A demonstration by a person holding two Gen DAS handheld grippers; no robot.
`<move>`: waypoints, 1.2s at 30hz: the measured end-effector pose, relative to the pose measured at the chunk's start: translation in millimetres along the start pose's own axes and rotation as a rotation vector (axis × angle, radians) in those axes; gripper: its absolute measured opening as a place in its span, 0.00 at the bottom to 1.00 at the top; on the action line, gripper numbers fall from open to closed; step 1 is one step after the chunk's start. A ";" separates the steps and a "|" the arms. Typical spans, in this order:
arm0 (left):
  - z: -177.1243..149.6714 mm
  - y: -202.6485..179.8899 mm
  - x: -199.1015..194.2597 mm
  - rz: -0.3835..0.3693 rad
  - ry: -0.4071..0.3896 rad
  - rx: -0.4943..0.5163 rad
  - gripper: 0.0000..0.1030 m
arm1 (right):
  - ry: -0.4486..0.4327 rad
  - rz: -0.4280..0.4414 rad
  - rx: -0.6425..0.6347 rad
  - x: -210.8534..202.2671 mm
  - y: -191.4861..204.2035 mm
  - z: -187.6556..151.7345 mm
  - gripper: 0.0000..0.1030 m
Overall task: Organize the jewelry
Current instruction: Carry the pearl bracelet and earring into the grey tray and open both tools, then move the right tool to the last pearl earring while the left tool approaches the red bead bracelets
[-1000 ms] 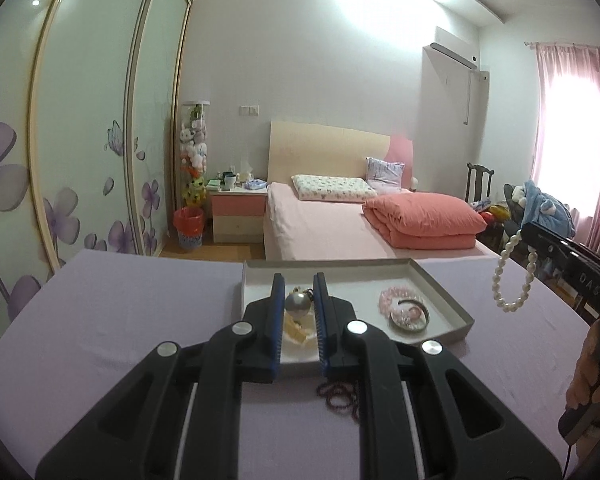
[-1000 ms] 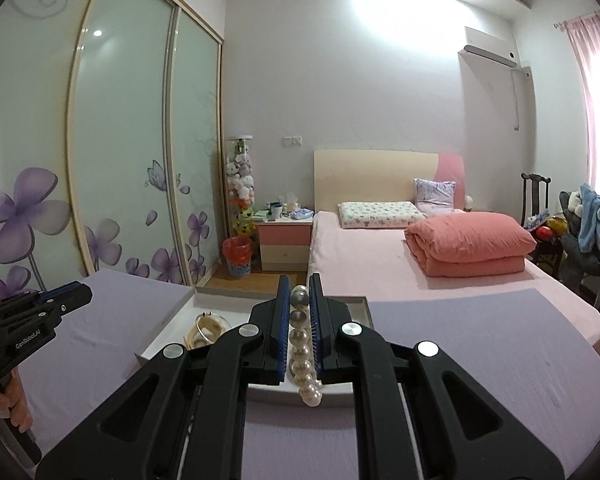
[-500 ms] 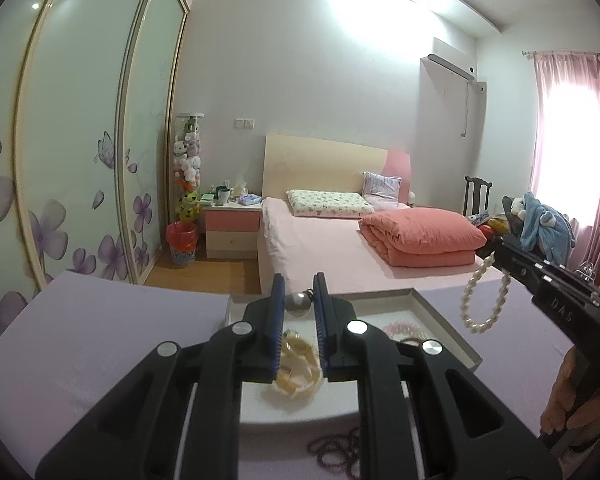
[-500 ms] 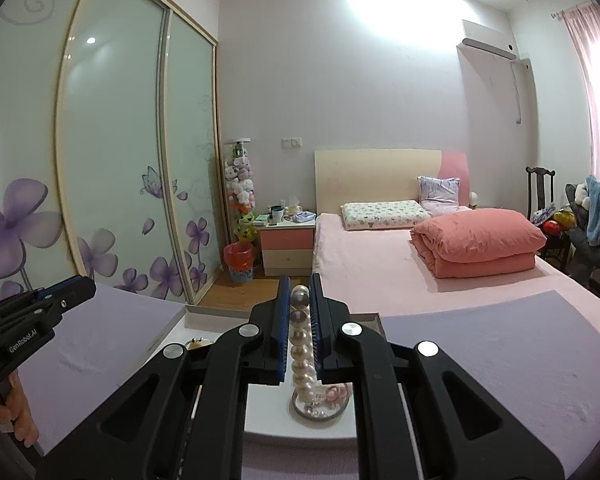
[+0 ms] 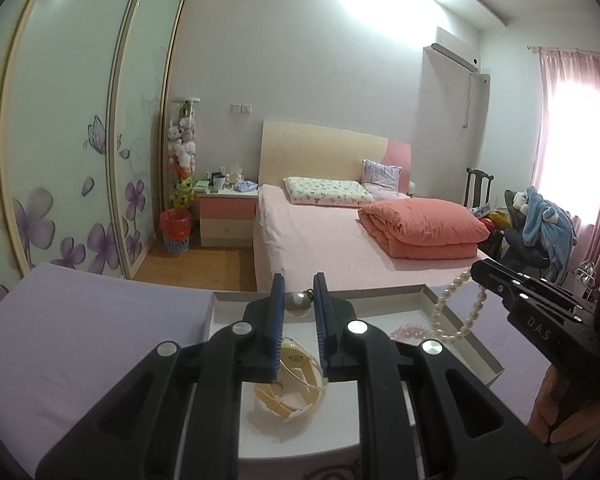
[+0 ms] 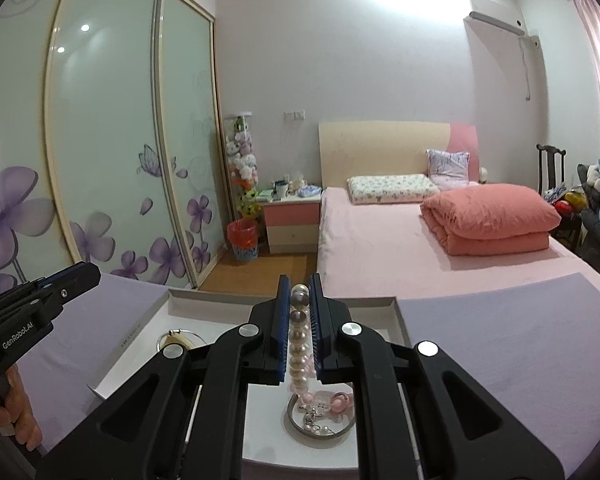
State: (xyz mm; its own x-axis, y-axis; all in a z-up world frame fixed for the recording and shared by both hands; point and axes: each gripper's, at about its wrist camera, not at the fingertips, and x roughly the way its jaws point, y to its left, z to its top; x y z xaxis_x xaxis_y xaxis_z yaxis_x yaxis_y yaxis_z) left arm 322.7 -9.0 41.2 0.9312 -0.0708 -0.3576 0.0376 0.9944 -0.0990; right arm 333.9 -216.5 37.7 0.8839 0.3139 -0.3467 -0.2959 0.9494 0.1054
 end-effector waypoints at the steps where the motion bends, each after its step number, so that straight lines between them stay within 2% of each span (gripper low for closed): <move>1: -0.8 0.9 3.4 0.000 0.003 -0.001 0.15 | 0.008 0.002 0.002 3.2 -0.1 -1.1 0.10; 11: -9.7 6.4 30.4 -0.007 0.037 -0.006 0.15 | 0.067 0.010 0.024 24.5 -4.3 -10.9 0.12; 15: -14.5 6.4 39.9 -0.017 0.053 -0.006 0.15 | 0.065 0.003 0.041 23.6 -7.9 -10.5 0.25; 27: -25.1 5.7 70.9 -0.045 0.114 -0.010 0.17 | 0.064 0.009 0.049 24.8 -11.1 -8.6 0.25; 30: -27.6 7.2 72.6 -0.045 0.117 -0.018 0.21 | 0.064 0.010 0.048 24.9 -10.8 -9.1 0.25; 36: -29.8 9.7 70.4 -0.043 0.114 -0.037 0.23 | 0.068 0.009 0.042 25.9 -10.5 -11.3 0.25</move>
State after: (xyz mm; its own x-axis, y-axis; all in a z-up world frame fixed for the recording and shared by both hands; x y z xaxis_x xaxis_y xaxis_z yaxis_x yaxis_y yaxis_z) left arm 377.8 -6.7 -12.6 0.8818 -0.1235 -0.4551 0.0611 0.9869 -0.1494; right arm 355.9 -218.4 17.0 0.8542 0.3221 -0.4082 -0.2869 0.9467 0.1467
